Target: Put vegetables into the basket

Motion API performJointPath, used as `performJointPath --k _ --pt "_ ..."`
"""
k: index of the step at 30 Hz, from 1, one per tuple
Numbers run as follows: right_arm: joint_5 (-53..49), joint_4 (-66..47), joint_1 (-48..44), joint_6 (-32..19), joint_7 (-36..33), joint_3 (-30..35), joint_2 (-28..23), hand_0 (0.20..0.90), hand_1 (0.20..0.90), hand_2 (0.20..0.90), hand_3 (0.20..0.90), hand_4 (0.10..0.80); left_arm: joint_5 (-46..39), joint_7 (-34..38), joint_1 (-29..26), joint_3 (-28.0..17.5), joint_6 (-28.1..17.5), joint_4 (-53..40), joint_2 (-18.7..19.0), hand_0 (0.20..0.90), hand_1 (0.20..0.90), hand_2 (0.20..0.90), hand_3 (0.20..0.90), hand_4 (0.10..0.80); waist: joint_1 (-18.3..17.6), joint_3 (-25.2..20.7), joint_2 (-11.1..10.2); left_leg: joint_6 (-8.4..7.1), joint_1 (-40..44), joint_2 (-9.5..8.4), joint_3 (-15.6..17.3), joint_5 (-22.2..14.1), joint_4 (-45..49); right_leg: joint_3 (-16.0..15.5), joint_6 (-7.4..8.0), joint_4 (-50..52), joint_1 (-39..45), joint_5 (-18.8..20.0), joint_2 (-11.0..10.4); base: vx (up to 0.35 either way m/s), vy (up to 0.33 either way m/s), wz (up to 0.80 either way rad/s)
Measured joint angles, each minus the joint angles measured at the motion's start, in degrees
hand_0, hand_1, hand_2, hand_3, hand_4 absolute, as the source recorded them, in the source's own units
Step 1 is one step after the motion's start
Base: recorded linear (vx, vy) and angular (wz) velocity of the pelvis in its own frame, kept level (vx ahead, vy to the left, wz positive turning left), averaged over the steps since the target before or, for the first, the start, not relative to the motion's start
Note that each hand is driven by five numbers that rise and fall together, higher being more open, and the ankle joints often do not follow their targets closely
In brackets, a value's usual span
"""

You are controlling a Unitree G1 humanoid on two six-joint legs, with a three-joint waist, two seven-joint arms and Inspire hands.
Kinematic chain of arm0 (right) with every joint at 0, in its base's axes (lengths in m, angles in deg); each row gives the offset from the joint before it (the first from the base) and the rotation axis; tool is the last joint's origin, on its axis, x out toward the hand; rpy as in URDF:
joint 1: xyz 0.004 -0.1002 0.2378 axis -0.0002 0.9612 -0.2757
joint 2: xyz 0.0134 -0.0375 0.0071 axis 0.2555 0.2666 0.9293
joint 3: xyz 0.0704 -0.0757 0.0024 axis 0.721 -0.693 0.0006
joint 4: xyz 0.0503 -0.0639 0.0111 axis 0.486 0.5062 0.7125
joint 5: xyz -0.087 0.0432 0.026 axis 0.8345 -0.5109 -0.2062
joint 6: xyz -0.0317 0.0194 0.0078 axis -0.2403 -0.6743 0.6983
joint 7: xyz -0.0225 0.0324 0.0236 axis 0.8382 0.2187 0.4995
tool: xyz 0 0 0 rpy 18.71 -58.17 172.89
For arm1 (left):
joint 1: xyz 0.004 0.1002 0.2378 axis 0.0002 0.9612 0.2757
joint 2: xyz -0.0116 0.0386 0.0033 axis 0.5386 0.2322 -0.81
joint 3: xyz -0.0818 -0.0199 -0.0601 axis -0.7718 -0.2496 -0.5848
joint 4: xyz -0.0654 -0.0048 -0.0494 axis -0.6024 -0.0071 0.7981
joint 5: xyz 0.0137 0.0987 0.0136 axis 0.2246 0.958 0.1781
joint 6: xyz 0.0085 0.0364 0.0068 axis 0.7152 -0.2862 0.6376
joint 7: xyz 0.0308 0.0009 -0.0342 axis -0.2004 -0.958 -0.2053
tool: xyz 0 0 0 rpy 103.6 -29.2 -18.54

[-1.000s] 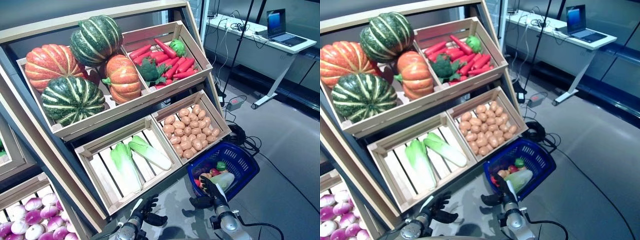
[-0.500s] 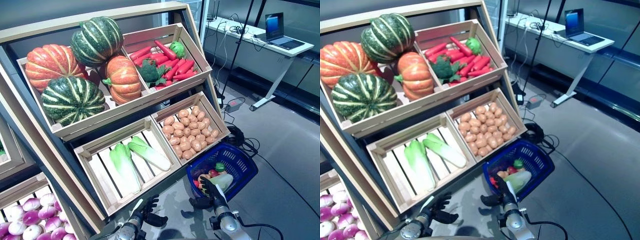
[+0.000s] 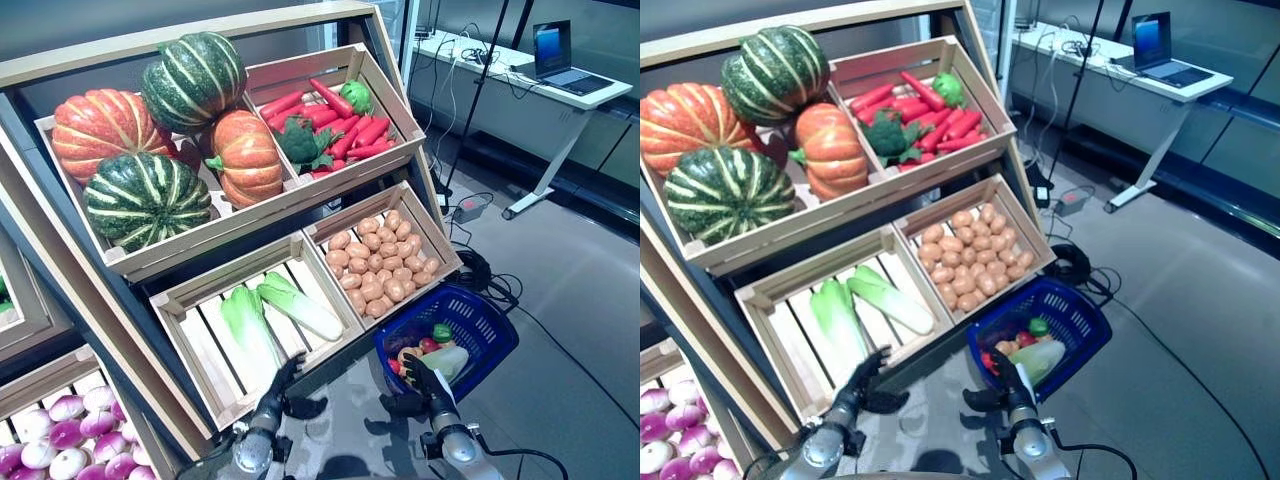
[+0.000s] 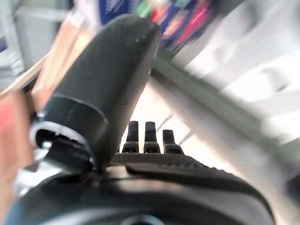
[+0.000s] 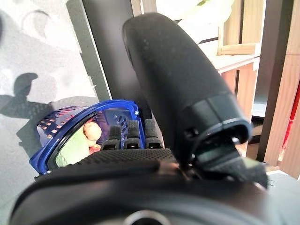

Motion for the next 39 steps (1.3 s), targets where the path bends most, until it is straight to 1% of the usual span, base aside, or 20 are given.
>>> performJointPath --k 2,4,8,11,12,13,15,18,19,20,21,23,25,26,28,30,32,34,37,39 --pt "0.0 -0.8 0.8 0.1 0.0 0.5 0.0 0.9 0.9 0.9 0.9 0.8 -0.4 3.7 -0.7 -2.6 -1.3 -1.4 -0.2 0.9 0.9 0.9 0.9 0.8 0.0 0.1 0.2 0.0 0.0 0.0 0.0 0.0 0.0 0.0 0.0 0.0 0.0 0.0 0.0 0.097 -0.003 0.01" --pt "0.0 -0.8 1.2 0.1 0.0 1.5 0.1 0.9 0.9 0.9 0.9 0.8 -0.5 6.6 -1.0 -5.1 -1.5 -1.7 -0.5 0.9 0.9 0.9 0.9 0.8 0.0 0.3 0.3 0.0 0.0 0.0 -0.1 0.0 0.0 -0.1 0.01 0.0 0.1 0.0 0.0 0.115 -0.013 0.01" --pt "-0.5 -2.0 1.8 0.2 0.0 3.3 -0.1 0.9 0.9 0.9 0.9 0.8 -0.6 11.3 -0.9 -7.5 -1.5 -2.6 -0.5 0.9 0.9 0.9 0.9 0.8 0.0 1.1 -0.1 -0.02 0.1 0.0 -0.1 0.0 0.0 -0.1 0.01 0.0 0.2 0.0 0.0 0.055 0.004 0.0" --pt "-0.6 -6.2 2.2 0.4 -0.1 3.9 -0.8 0.9 0.9 0.9 0.9 0.8 -0.6 15.2 -1.2 -8.2 -1.5 -4.9 -0.4 0.9 0.9 0.9 0.9 0.8 0.0 2.5 -0.3 0.07 -0.7 0.02 -0.1 0.3 0.0 0.1 -0.02 0.4 -1.1 0.0 0.0 -0.174 0.063 -0.01" --pt "-0.6 -7.5 1.6 0.4 -0.2 3.9 -1.2 0.9 0.9 0.9 0.9 0.8 -0.6 17.4 -2.3 -8.0 -1.5 -5.2 -0.4 0.9 0.9 0.9 0.9 0.8 0.0 3.1 -0.2 0.14 -2.1 0.01 -0.1 0.4 0.5 0.2 -0.09 1.2 -2.8 0.0 -0.2 -0.347 0.091 -0.04" --pt "-0.9 -7.7 -0.8 0.3 -0.7 3.3 -1.9 0.9 0.9 0.9 0.9 0.8 -0.6 20.4 -5.3 -7.8 -1.5 -5.1 -0.6 0.9 0.9 0.9 0.9 0.8 0.0 4.5 -0.1 0.21 -5.6 0.07 -0.3 0.4 3.0 0.4 -0.53 4.0 -6.4 -0.3 -0.8 -0.411 0.129 0.02" --pt "-2.7 -7.1 -6.9 0.2 -1.1 3.1 -3.5 0.9 0.9 0.9 0.9 0.8 -0.8 24.1 -12.9 -7.3 -1.5 -4.5 -0.6 0.9 0.9 0.9 0.9 0.8 -0.1 9.3 0.4 0.82 -10.9 0.07 -1.4 0.5 6.1 0.8 -0.91 7.5 -11.3 -0.4 -1.5 -0.26 0.1 0.08" --pt "-4.5 -6.4 -14.2 0.2 -2.5 3.0 -4.1 0.9 0.9 0.9 0.9 0.8 -2.8 28.3 -21.7 -7.5 -1.2 -2.2 -0.5 0.9 0.9 0.9 0.9 0.8 -0.1 15.2 0.1 1.52 -14.6 -0.05 -1.4 0.1 9.9 2.5 -1.56 13.5 -16.9 -1.3 -2.8 -0.155 0.063 -0.15" --pt "-4.6 -6.5 -15.0 0.2 -2.9 3.0 -4.2 0.9 0.9 0.9 0.9 0.8 -2.8 29.0 -22.9 -7.5 -1.1 -1.8 -0.4 0.9 0.9 0.9 0.9 0.8 -0.2 16.0 -0.1 1.6 -15.5 -0.1 -1.4 0.1 10.8 2.6 -1.63 14.6 -17.9 -1.5 -3.1 -0.133 0.061 -0.15" --pt "-4.6 -6.5 -16.5 0.2 -3.2 3.1 -4.4 0.9 0.9 0.9 0.9 0.8 -2.9 29.9 -24.7 -7.5 -0.9 -1.7 -0.4 0.9 0.9 0.9 0.9 0.8 -0.2 17.5 -0.3 1.8 -16.7 -0.17 -1.3 -0.1 11.8 3.3 -2.23 16.7 -19.9 -2.2 -3.5 -0.148 0.07 -0.11" --pt "-4.8 -6.5 -17.4 0.2 -3.3 3.0 -4.5 0.9 0.9 0.9 0.9 0.8 -3.6 30.5 -25.7 -7.5 -0.6 -1.8 -0.2 0.9 0.9 0.9 0.9 0.8 -0.3 18.3 -0.8 1.91 -18.4 -0.18 -1.3 -0.7 14.0 3.9 -2.32 19.7 -22.2 -3.1 -4.2 -0.148 0.07 -0.09" --pt "-4.9 -6.6 -18.5 0.2 -3.3 3.0 -4.7 0.9 0.9 0.9 0.9 0.8 -5.7 31.4 -28.0 -8.2 0.7 -1.7 -0.1 0.9 0.9 0.9 0.9 0.8 -0.4 19.7 -1.4 1.85 -22.3 -0.11 -1.4 -2.0 18.0 5.1 -2.83 24.7 -26.7 -4.9 -4.9 -0.133 0.058 -0.03" --pt "-4.9 -6.6 -19.1 0.2 -3.3 2.8 -5.1 0.9 0.9 0.9 0.9 0.8 -7.2 32.0 -29.7 -8.7 1.7 -1.6 0.1 0.9 0.9 0.9 0.9 0.8 -0.5 20.5 -1.7 2.14 -25.3 0.0 -1.7 -2.5 20.7 5.7 -2.96 27.9 -29.8 -5.6 -5.5 -0.131 0.058 0.0" --pt "-4.9 -6.6 -20.2 0.3 -3.4 2.5 -5.8 0.9 0.9 0.9 0.9 0.8 -8.5 32.4 -31.8 -9.6 2.7 -1.5 0.4 0.9 0.9 0.9 0.9 0.8 -0.4 21.9 -2.0 2.14 -28.2 0.12 -1.8 -2.9 23.2 6.5 -3.48 30.7 -33.1 -6.2 -5.8 -0.121 0.062 -0.02" --pt "-4.9 -6.6 -21.4 0.5 -3.6 1.8 -6.5 0.9 0.9 0.9 0.9 0.8 -10.6 32.6 -34.0 -10.1 3.5 -0.7 0.8 0.9 0.9 0.9 0.9 0.8 -0.7 22.3 -2.2 2.32 -31.9 0.33 -2.0 -3.7 26.2 7.0 -3.99 33.6 -37.0 -6.8 -6.3 -0.103 0.069 -0.02" --pt "-5.0 -6.6 -22.6 1.2 -4.6 1.7 -6.7 0.9 0.9 0.9 0.9 0.8 -13.7 32.7 -36.1 -10.3 4.8 -0.2 1.3 0.9 0.9 0.9 0.9 0.8 -1.2 23.0 -2.5 2.34 -34.7 0.51 -3.0 -4.5 29.1 7.9 -4.19 36.4 -39.5 -7.6 -6.5 -0.064 0.063 0.04" --pt "-5.4 -6.7 -23.5 1.8 -5.1 1.7 -6.9 0.9 0.9 0.9 0.9 0.8 -16.2 32.7 -36.5 -10.3 5.3 -0.1 1.6 0.9 0.9 0.9 0.9 0.8 -1.4 23.1 -2.5 2.4 -36.2 0.91 -3.1 -5.0 31.0 8.4 -4.55 38.1 -41.2 -8.0 -6.6 -0.009 0.067 -0.06" --pt "-6.8 -6.7 -24.4 2.1 -5.1 1.7 -7.0 0.9 0.9 0.9 0.9 0.8 -18.1 32.7 -36.9 -10.6 5.7 0.1 2.1 0.9 0.9 0.9 0.9 0.8 -1.6 23.1 -2.6 2.27 -37.2 1.4 -3.1 -5.9 32.8 8.8 -4.51 39.3 -42.4 -8.5 -6.6 0.008 0.057 -0.12" --pt "-6.8 -8.1 -25.7 2.6 -5.2 1.7 -8.8 0.9 0.9 0.9 0.9 0.8 -21.7 33.2 -40.5 -12.4 6.4 2.2 2.5 0.9 0.9 0.9 0.9 0.8 -1.7 23.1 -2.7 2.16 -40.6 1.84 -3.8 -7.2 36.9 9.7 -4.89 43.2 -45.9 -9.7 -6.7 -0.003 0.064 -0.05" --pt "-7.0 -8.6 -27.0 3.1 -5.3 1.8 -9.7 0.9 0.9 0.9 0.9 0.8 -24.1 33.8 -43.1 -12.6 6.7 2.3 3.8 0.9 0.9 0.9 0.9 0.8 -1.9 23.1 -2.7 2.03 -43.6 2.39 -4.4 -7.6 39.3 9.9 -5.43 45.5 -48.8 -10.1 -6.6 -0.007 0.041 -0.02"
